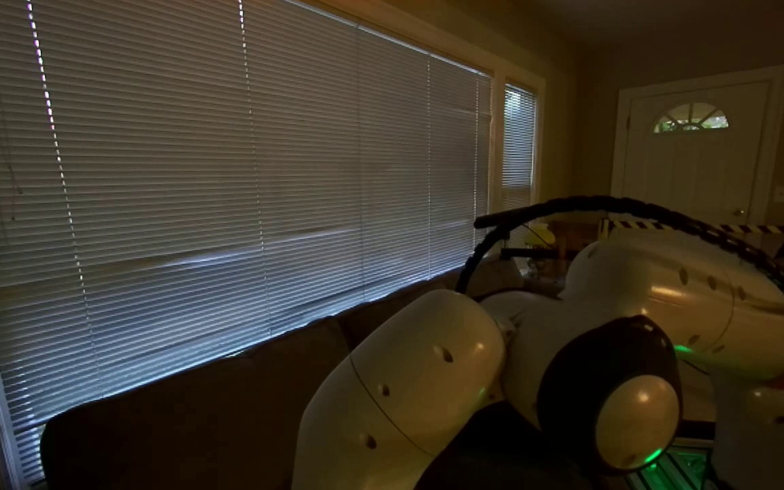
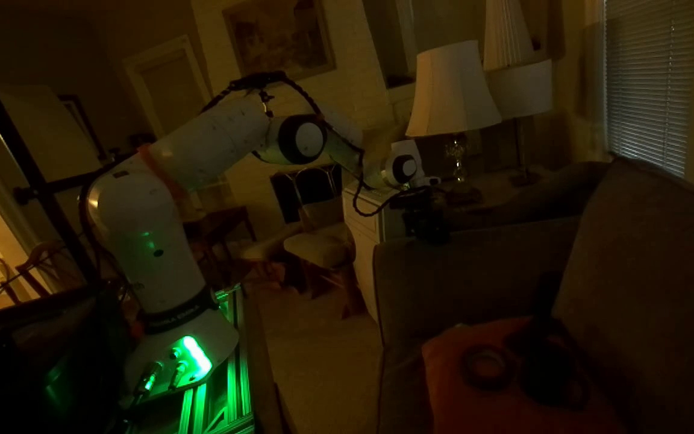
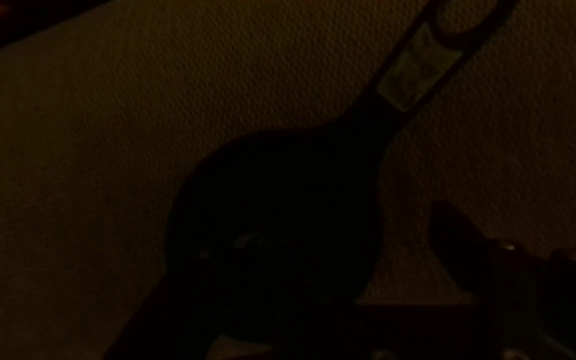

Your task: Place the measuring cup on the left armrest of the sofa.

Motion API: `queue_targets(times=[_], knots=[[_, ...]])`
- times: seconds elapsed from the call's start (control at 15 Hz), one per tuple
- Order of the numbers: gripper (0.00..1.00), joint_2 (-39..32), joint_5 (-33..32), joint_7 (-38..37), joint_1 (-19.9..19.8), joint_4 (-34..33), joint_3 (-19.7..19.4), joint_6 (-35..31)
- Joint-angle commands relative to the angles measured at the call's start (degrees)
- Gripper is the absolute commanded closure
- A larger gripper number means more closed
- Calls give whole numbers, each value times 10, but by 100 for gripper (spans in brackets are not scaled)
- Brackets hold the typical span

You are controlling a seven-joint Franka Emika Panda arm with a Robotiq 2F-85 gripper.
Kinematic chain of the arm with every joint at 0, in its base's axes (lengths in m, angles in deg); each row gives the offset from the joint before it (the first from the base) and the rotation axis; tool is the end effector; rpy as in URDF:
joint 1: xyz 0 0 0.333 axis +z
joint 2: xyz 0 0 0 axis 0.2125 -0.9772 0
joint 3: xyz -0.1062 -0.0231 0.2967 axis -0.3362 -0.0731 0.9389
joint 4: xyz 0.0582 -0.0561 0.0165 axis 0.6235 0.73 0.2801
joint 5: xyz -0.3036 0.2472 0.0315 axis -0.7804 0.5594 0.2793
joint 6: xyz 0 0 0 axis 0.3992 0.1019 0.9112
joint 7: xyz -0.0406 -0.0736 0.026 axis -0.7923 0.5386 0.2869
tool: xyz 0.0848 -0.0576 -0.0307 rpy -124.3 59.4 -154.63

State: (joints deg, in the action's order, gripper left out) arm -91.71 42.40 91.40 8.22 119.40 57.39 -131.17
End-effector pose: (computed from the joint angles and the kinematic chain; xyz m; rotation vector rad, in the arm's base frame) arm 0.7063 0.2846 0.0649 2.8549 1.0030 0.0190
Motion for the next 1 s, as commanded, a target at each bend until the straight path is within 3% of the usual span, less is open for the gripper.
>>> queue_targets(times=[0.0,0.33,0.93], knots=[[56,-17,-10,0,7,-31,-3,22],[99,-15,-6,1,9,-31,-6,20],[99,-25,-9,2,10,-49,-5,28]])
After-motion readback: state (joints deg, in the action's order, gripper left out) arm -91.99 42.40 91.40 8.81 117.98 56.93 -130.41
